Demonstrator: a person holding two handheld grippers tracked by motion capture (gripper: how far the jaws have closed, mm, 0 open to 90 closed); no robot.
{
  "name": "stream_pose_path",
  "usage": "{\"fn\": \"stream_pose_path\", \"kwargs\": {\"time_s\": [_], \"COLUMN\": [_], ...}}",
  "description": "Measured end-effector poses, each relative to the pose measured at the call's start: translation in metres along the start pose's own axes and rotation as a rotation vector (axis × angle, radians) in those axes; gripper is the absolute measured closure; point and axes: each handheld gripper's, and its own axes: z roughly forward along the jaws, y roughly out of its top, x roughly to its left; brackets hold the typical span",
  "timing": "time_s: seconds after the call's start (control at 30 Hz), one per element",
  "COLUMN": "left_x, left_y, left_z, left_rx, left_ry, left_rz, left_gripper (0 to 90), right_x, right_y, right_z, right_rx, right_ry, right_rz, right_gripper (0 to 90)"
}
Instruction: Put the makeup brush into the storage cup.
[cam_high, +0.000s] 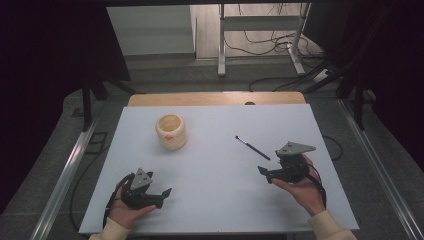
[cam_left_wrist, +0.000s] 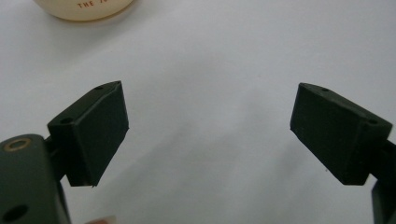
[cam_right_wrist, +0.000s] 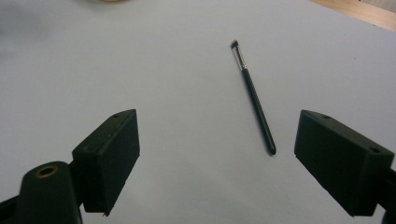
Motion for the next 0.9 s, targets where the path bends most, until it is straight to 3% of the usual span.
{"fn": "stream_pose_path", "kwargs": {"time_s": [0.9], "left_x": [0.0], "left_y": [0.0], "left_z": [0.0], "left_rx": [-0.003], "left_ry": [-0.001], "left_rz": [-0.002], "left_gripper": [11.6], "right_x": [-0.009], "right_y": [0.037], "right_z": [0.02], "right_rx": [0.015], "right_ry": [0.004], "right_rz": [0.012], "right_gripper": [14.8]}}
